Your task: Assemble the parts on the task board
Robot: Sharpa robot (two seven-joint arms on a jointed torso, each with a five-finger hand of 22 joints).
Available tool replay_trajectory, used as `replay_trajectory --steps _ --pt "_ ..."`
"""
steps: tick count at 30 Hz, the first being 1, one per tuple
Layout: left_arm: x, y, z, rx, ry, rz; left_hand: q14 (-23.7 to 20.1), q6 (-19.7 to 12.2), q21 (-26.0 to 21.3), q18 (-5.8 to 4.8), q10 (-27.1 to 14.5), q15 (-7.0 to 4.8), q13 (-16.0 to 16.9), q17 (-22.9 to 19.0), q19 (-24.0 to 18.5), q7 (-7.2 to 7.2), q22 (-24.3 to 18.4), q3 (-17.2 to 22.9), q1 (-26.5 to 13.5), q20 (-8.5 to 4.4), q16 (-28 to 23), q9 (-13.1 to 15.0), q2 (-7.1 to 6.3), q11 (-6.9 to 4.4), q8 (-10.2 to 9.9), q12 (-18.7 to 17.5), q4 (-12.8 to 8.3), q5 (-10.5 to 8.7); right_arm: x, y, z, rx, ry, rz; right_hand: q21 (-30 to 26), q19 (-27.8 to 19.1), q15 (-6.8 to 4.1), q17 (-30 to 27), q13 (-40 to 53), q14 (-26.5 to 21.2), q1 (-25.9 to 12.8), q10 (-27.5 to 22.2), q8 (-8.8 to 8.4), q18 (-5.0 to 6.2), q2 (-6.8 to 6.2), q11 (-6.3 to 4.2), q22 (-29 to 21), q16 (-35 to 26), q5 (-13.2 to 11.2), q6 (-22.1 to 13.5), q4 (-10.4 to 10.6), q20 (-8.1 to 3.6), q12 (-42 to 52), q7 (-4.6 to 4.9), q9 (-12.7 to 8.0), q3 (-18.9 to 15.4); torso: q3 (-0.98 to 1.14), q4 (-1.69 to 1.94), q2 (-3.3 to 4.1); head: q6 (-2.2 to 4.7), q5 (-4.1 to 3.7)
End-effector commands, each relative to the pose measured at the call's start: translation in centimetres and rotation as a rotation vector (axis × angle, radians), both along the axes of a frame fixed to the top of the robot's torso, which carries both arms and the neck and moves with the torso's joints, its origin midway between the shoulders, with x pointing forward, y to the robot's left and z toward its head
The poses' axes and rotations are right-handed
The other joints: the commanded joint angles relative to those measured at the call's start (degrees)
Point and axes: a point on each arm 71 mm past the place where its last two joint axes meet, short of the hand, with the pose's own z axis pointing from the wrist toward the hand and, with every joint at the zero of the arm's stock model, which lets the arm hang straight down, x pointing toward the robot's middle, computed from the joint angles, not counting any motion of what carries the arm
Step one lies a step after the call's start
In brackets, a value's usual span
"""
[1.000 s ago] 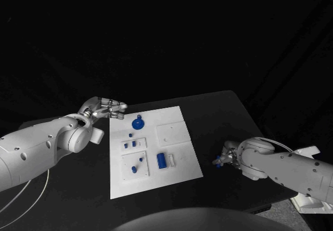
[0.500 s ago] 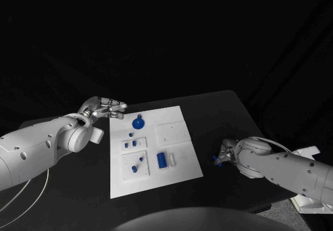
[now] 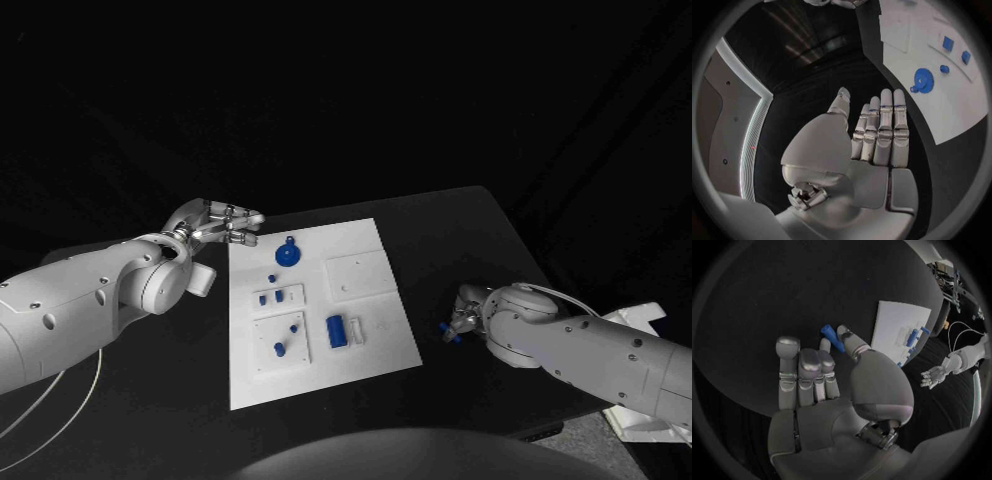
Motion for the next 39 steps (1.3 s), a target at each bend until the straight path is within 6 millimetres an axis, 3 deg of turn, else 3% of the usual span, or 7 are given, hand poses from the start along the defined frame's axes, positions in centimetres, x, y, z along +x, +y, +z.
replay_trajectory --steps 1,9,11,15,17,25,39 --pt "0.0 -0.2 0.0 -0.009 0.002 -0.013 0.0 -0.3 0.3 -0.74 -0.4 -0.3 0.1 0.1 0.2 0.21 -0.1 -0.3 0.1 -0.3 -0.1 0.1 0.58 0.03 -0.1 -0.1 0.1 0.08 -1.6 0.3 -2.3 -0.054 0.07 0.014 0.1 3.0 0.47 -0.1 -0.2 0.0 0.0 -0.4 -0.64 0.15 -0.63 0.24 3.3 0.0 0.5 -2.2 -0.1 0.5 -0.3 1.11 -38.5 0.4 -0.02 0.01 0.02 -0.07 0.02" --pt "-0.1 -0.3 0.0 -0.01 0.003 -0.015 0.0 -0.3 0.3 -0.74 -0.4 -0.3 0.1 0.1 0.2 0.21 -0.1 -0.3 0.1 -0.3 -0.1 0.1 0.58 0.03 -0.1 -0.1 0.1 0.08 -2.2 1.0 -3.5 -0.071 0.087 0.047 0.0 3.0 0.53 -0.2 -0.5 -0.1 0.1 -0.5 -0.62 0.16 -0.84 0.21 3.5 0.0 1.5 -1.6 0.2 0.58 -0.3 1.12 -41.2 0.5 -0.04 0.0 0.0 -0.33 0.18" --pt "-0.1 -0.3 0.0 -0.01 0.003 -0.015 0.0 -0.3 0.3 -0.74 -0.4 -0.3 0.1 0.1 0.2 0.21 -0.1 -0.3 0.1 -0.3 -0.1 0.1 0.58 0.03 -0.1 -0.1 0.1 0.08 -2.4 1.0 -3.7 -0.073 0.095 0.049 0.0 3.0 0.51 -0.2 -0.6 0.0 -0.3 -0.5 -0.64 0.12 -0.62 0.14 3.5 0.1 3.7 -1.3 0.1 0.55 -0.4 1.08 -41.9 1.0 -0.05 0.01 0.02 -0.36 0.17" --pt "-0.1 -0.3 0.0 -0.01 0.003 -0.016 0.0 -0.3 0.3 -0.74 -0.4 -0.31 0.1 0.1 0.3 0.21 -0.1 -0.3 0.2 -0.3 -0.1 0.1 0.64 0.03 -0.1 -0.1 0.1 0.09 -2.6 0.9 -4.1 -0.062 0.118 0.043 0.1 3.0 0.31 -0.2 -0.8 -0.1 -1.0 -0.6 -0.57 0.04 0.88 -0.12 3.7 0.1 13.3 0.1 -1.0 0.39 -0.6 0.9 -43.0 3.7 -0.06 0.01 -0.02 -0.41 0.25" --pt "-0.1 -0.3 0.0 -0.01 0.003 -0.016 0.0 -0.3 0.3 -0.74 -0.5 -0.32 0.1 0.1 0.3 0.21 -0.1 -0.3 0.2 -0.31 0.0 0.1 0.69 0.03 -0.1 -0.1 0.1 0.09 -2.7 0.9 -4.3 -0.054 0.128 0.041 0.3 2.9 0.17 -0.2 -1.0 -0.1 -2.3 -0.7 -0.71 -0.08 1.99 -0.27 3.9 0.1 15.6 1.1 -2.0 0.29 -0.8 0.63 -43.2 6.0 -0.05 0.01 -0.03 -0.45 0.27" --pt "-0.1 -0.2 0.0 -0.009 0.005 -0.015 0.1 -0.3 0.3 -0.74 -0.4 -0.34 0.1 0.1 0.3 0.23 -0.1 -0.2 0.3 -0.31 0.0 0.1 0.93 0.01 -0.1 -0.1 0.1 0.12 -2.9 1.1 -4.4 0.012 0.145 0.029 0.4 2.9 0.01 -0.4 -1.1 -0.1 -6.5 -0.2 -0.56 -0.38 5.45 -0.68 4.1 0.0 12.9 3.5 -2.7 0.11 -0.8 0.12 -44.2 11.7 0.0 -0.05 -0.04 -0.27 0.5" --pt "-0.1 -0.2 0.0 -0.008 0.008 -0.014 0.0 -0.3 0.3 -0.74 -0.5 -0.34 0.1 0.1 0.3 0.25 -0.1 0.0 0.6 -0.33 -0.1 0.1 1.1 0.01 -0.1 -0.1 -0.1 0.17 -2.0 1.2 -2.5 0.116 0.079 -0.013 0.6 3.0 -0.22 -0.8 -1.0 -0.1 -7.6 0.9 -0.56 -0.7 6.21 -1.07 4.1 -0.1 13.1 5.4 -4.1 -0.16 -0.8 -0.5 -45.1 10.2 -0.04 -0.05 -0.04 -0.22 1.09"
